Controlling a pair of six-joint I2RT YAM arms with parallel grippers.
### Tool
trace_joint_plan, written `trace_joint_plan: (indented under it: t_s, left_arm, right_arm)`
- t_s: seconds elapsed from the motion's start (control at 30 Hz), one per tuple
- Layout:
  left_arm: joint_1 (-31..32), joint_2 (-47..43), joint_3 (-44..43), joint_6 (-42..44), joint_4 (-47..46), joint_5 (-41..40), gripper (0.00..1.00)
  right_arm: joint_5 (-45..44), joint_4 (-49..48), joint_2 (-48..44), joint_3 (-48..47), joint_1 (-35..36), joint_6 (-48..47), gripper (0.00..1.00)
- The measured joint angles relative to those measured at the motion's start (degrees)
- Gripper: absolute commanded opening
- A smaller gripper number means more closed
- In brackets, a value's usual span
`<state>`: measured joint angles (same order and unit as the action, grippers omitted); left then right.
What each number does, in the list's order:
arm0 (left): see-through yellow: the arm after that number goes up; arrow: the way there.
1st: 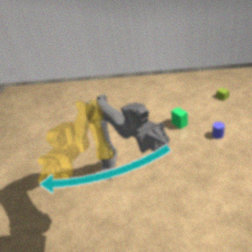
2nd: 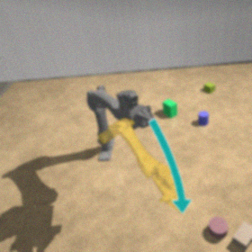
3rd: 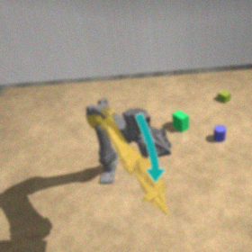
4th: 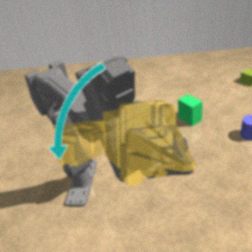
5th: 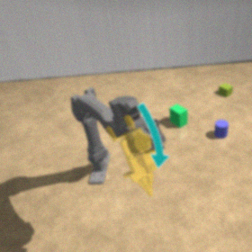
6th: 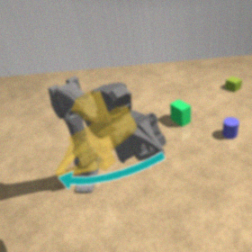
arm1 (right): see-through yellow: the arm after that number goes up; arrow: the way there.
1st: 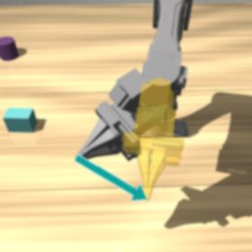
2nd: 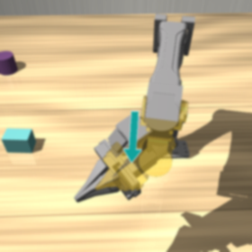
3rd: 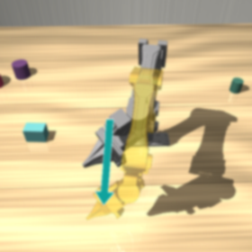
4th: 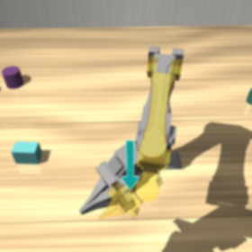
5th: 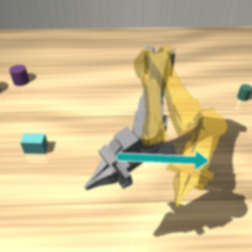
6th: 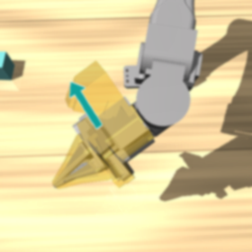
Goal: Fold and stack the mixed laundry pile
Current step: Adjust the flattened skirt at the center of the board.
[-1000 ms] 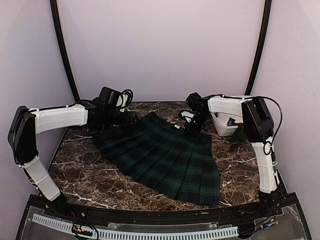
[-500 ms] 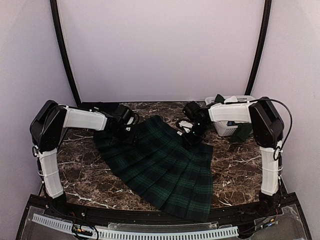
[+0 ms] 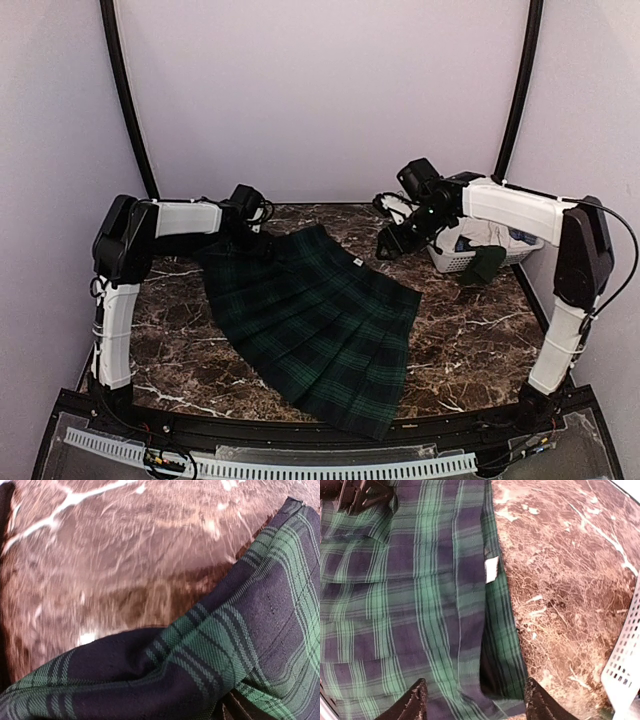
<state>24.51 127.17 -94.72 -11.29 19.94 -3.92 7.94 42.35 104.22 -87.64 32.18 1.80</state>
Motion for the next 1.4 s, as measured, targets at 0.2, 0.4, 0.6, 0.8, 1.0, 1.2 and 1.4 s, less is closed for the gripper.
trace_joint_plan:
  t_s: [0.2, 0.4, 0.6, 0.8, 1.0, 1.2, 1.4]
  left_arm:
    - [0.2, 1.4, -5.4, 2.8, 2.1, 1.7, 0.81]
    - [1.3, -6.3, -4.3, 4.7, 2.8, 5.3, 0.81]
    - [5.7, -14.8, 2.2, 4.4, 0.3, 6.6, 0.80]
    - [10.6, -16.6, 14.3, 1.1, -1.6, 8.0, 0.79]
    - [9.6, -13.6, 18.3, -1.2, -1.7, 7.5, 0.79]
    - [9.4, -6.3, 9.7, -1.4, -1.0, 6.0, 0.77]
    - [9.3, 5.5, -8.4, 0.9, 1.5, 7.5, 0.74]
  right_arm:
    - [4.3, -1.4, -1.5, 7.5, 0.1, -0.7, 0.61]
    - [8.0, -3.2, -1.6, 15.0, -0.5, -1.1, 0.47]
    - [7.9, -5.8, 2.9, 14.4, -2.7, -1.2, 0.39]
    - [7.3, -6.8, 6.8, 14.3, -3.6, -0.5, 0.40]
    - [8.2, -11.1, 4.3, 18.8, -3.2, 1.7, 0.43]
    - [10.3, -15.1, -2.4, 28.2, 1.2, 7.1, 0.44]
    - [13.5, -16.9, -7.5, 34.8, 10.3, 14.4, 0.46]
